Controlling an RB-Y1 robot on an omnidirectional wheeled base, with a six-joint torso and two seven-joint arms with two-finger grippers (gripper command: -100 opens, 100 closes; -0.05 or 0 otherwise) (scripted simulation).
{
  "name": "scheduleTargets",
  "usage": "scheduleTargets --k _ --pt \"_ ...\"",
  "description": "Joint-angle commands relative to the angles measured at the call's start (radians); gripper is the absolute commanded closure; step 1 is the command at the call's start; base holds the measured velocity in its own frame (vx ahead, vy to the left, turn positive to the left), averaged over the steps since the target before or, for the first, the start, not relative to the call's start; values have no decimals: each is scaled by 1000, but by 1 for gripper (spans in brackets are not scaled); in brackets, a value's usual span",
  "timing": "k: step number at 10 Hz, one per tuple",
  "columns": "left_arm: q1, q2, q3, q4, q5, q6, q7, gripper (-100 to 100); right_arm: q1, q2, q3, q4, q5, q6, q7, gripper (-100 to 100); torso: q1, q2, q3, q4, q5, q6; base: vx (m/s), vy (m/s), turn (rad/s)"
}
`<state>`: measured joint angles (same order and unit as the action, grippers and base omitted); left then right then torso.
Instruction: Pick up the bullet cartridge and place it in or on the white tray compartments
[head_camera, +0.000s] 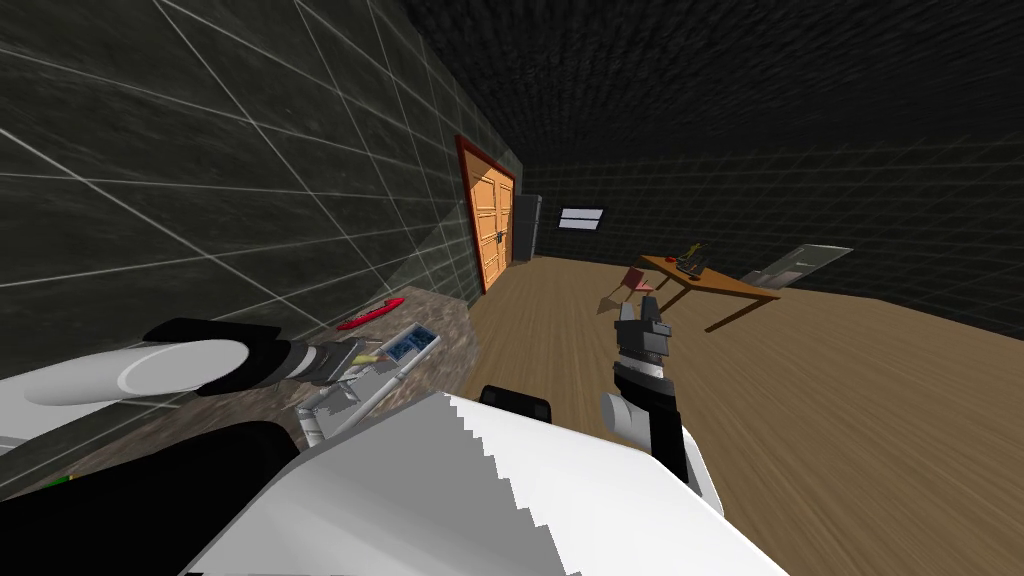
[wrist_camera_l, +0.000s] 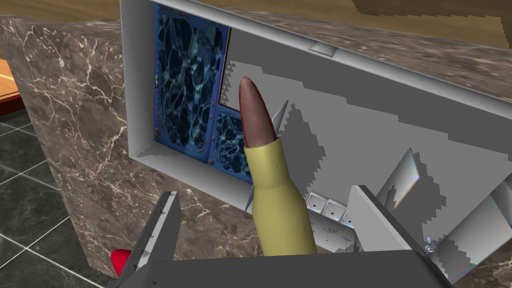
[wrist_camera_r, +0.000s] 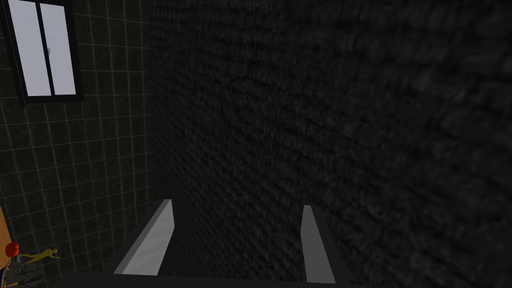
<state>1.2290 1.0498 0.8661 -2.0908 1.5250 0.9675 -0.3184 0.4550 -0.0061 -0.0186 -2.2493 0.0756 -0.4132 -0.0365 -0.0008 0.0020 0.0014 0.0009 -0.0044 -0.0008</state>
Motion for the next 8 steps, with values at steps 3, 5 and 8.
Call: scheduleTargets --k 3,5,8 --pt "34 25 80 -35 48 33 20 -100 0 0 0 0 0 0 0 0 1 -1 -1 0 0 0 16 15 77" --pt "50 37 120 -52 71 50 29 -100 0 0 0 0 0 0 0 0 1 -2 -1 0 0 0 25 18 65" --pt "76 56 179 -78 107 75 44 -100 0 0 0 0 0 0 0 0 1 -1 -1 0 0 0 16 17 62"
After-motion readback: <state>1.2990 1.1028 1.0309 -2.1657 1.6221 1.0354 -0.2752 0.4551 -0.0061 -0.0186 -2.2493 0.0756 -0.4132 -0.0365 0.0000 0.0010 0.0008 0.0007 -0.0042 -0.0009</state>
